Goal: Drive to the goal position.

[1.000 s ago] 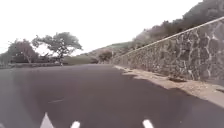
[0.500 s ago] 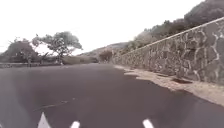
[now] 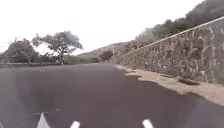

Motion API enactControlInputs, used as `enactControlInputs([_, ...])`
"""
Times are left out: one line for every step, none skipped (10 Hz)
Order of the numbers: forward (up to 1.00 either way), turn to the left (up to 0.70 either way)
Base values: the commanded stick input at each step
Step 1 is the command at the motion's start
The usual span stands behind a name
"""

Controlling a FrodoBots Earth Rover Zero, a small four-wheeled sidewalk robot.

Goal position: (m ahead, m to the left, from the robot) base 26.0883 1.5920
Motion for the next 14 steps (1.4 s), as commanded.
enactControlInputs([0.5,0.0])
enactControlInputs([0.5,0.0])
enactControlInputs([0.5,0.0])
enactControlInputs([0.5,0.0])
enactControlInputs([0.5,0.0])
enactControlInputs([0.5,0.0])
enactControlInputs([0.5,0.0])
enactControlInputs([0.5,0.0])
enactControlInputs([0.5,0.0])
enactControlInputs([0.5,0.0])
enactControlInputs([0.5,0.0])
enactControlInputs([0.5,0.0])
enactControlInputs([0.5,0.0])
enactControlInputs([0.5,0.0])
